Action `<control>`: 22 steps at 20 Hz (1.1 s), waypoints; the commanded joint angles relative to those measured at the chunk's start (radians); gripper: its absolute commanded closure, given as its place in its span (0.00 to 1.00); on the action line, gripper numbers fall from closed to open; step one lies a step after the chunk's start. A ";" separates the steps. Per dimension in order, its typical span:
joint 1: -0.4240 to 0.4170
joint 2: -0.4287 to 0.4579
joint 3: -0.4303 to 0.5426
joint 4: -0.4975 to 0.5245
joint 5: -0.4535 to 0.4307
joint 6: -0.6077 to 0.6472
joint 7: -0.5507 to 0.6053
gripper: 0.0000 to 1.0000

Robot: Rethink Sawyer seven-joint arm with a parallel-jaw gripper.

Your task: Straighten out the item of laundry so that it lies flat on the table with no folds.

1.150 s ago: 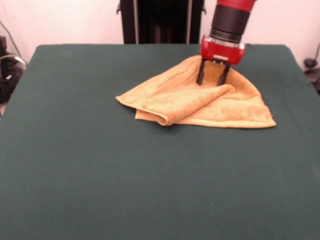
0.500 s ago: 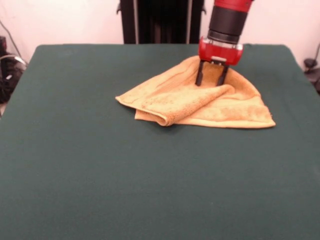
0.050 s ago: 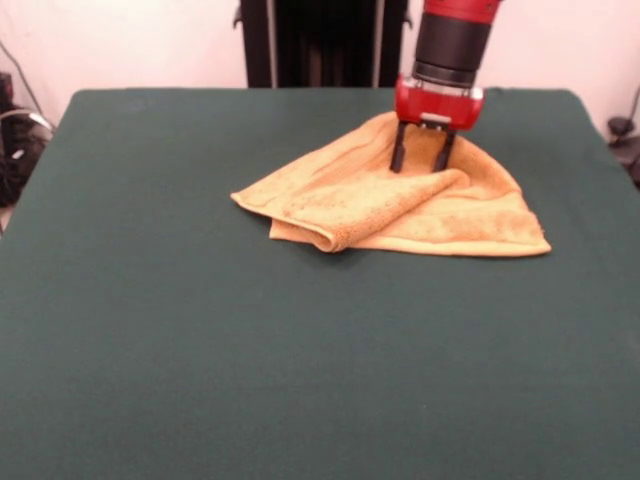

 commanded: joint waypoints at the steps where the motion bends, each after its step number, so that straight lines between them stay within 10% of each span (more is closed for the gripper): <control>1: -0.010 0.140 0.138 0.000 0.008 0.164 0.186 0.00; 22: 0.014 0.156 0.118 -0.053 0.017 0.250 0.123 0.00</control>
